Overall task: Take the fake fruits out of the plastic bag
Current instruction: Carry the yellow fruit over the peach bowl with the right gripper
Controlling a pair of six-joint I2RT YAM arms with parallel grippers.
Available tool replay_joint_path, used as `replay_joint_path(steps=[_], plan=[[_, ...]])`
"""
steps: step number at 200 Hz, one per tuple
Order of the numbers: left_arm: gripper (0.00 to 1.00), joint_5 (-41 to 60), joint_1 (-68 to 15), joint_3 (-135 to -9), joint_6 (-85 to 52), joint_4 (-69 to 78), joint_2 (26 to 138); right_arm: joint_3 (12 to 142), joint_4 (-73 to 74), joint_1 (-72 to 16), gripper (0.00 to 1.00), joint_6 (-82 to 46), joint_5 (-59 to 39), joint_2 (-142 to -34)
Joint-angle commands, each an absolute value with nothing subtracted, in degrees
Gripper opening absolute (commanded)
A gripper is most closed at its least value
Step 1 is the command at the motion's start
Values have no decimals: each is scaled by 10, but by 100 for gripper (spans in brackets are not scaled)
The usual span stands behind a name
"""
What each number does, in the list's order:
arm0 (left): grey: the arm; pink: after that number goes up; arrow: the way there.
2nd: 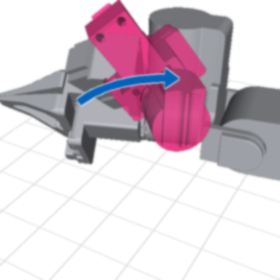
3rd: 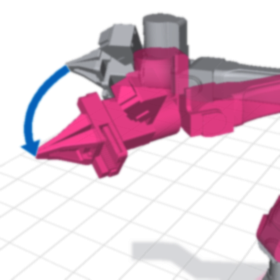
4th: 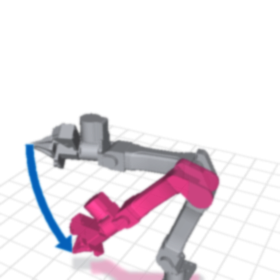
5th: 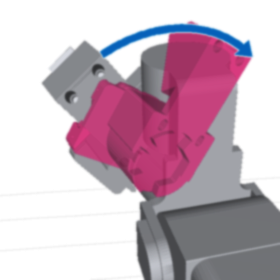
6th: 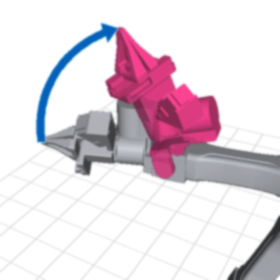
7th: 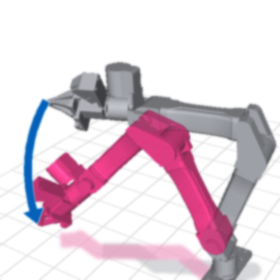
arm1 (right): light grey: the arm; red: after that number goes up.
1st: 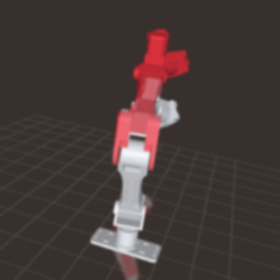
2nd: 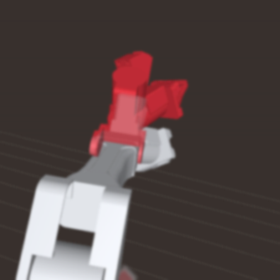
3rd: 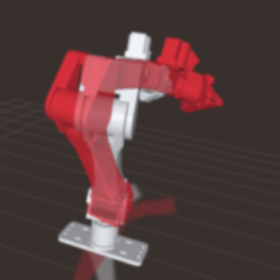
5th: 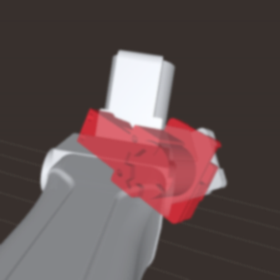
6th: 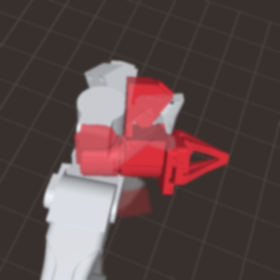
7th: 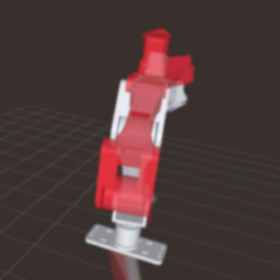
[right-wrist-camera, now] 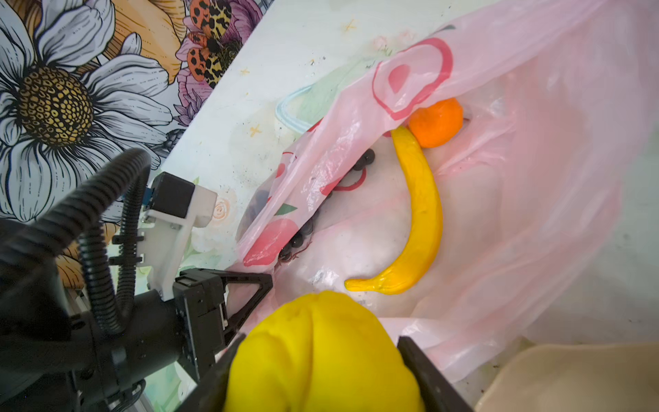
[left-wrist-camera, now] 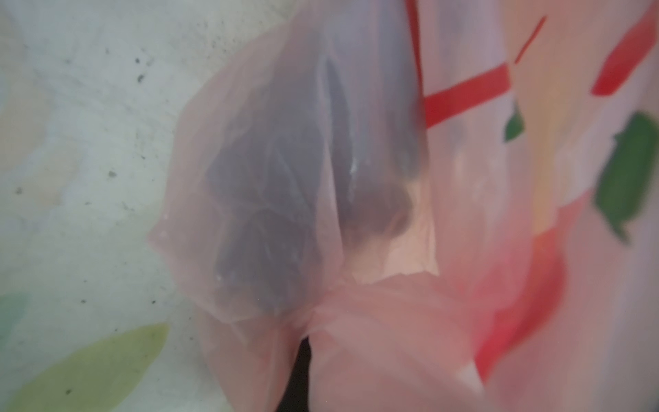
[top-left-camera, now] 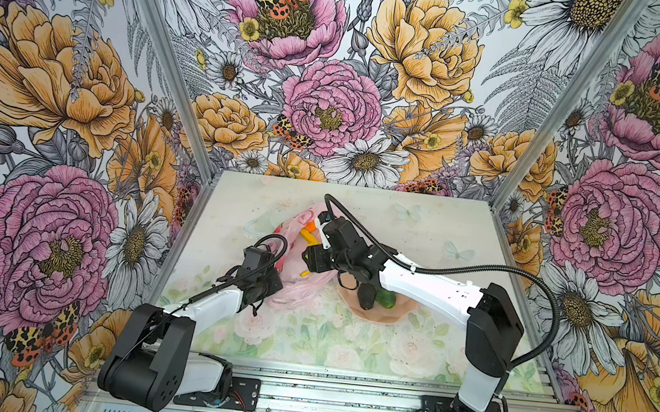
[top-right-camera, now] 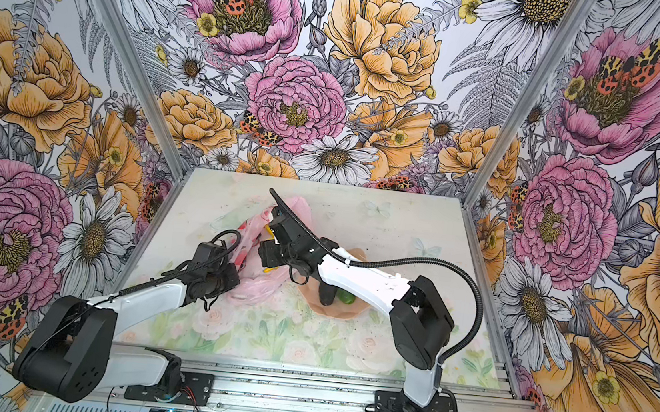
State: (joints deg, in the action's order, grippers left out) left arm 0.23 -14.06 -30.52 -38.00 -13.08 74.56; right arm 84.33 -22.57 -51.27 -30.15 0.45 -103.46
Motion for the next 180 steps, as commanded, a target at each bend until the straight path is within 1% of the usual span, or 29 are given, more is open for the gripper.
replay_joint_path(steps=[1, 35, 66, 83, 89, 131, 180], plan=[[1, -22, -130, -330, -342, -149, 731, 812, -243, -504, 65, -293, 32, -996], [2, -33, -126, -327, -327, -128, 725, 763, -246, -484, 65, -300, 45, -956], [2, -35, -126, -327, -323, -123, 733, 733, -246, -458, 65, -317, 41, -947], [1, -34, -126, -326, -323, -124, 733, 725, -245, -458, 65, -322, 50, -949], [1, -34, -126, -325, -323, -124, 731, 723, -245, -441, 65, -323, 52, -950], [2, -33, -125, -322, -323, -123, 725, 707, -243, -423, 65, -336, 60, -965], [1, -31, -126, -322, -324, -123, 727, 697, -233, -421, 65, -333, 64, -987]])
